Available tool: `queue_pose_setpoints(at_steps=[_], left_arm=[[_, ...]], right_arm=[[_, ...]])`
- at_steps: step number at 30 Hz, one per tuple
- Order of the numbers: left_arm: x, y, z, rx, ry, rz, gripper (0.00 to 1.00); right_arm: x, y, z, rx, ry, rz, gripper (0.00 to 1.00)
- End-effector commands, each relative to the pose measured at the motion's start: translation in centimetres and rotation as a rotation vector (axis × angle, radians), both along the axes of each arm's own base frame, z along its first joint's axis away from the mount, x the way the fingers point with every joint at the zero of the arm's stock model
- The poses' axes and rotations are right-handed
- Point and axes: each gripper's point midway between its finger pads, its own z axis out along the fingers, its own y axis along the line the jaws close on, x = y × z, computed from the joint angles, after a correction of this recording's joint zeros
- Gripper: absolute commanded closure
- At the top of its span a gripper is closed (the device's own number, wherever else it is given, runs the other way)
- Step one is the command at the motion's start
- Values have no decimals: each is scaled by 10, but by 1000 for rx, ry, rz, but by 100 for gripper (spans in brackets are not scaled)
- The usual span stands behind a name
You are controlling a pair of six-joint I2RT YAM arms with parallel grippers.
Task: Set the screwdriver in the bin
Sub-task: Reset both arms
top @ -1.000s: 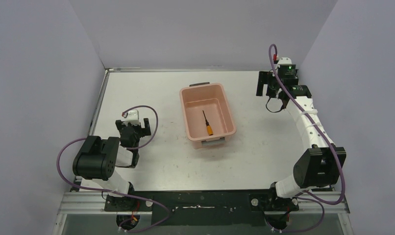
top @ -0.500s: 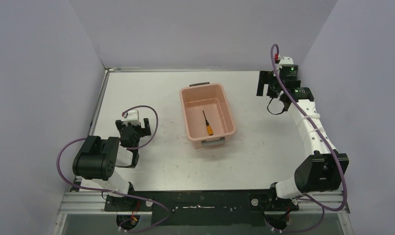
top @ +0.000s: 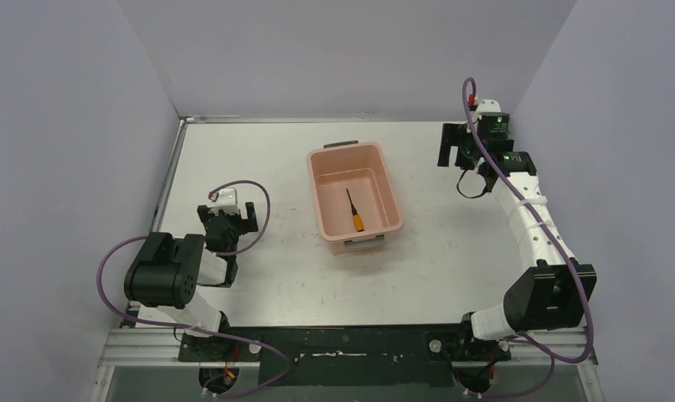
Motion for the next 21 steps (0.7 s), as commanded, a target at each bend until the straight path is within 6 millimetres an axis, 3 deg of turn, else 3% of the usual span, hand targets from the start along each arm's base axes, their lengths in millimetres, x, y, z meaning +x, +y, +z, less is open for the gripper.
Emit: queue_pose_setpoints(at_steps=[1,12,19,21], left_arm=[[12,-2,22,-14,-84,1,3],[12,-2,23,-15,-85,1,3],[12,-2,22,-15,-84,1,3],[12,-2,22,-14,-83,1,3]], right_arm=[[2,0,18,1,-69,6,0],[1,0,18,4,-67,0,0],[1,-25,24,-33,-97,-166,0],[1,-16,25,-10,-106,-115,0]])
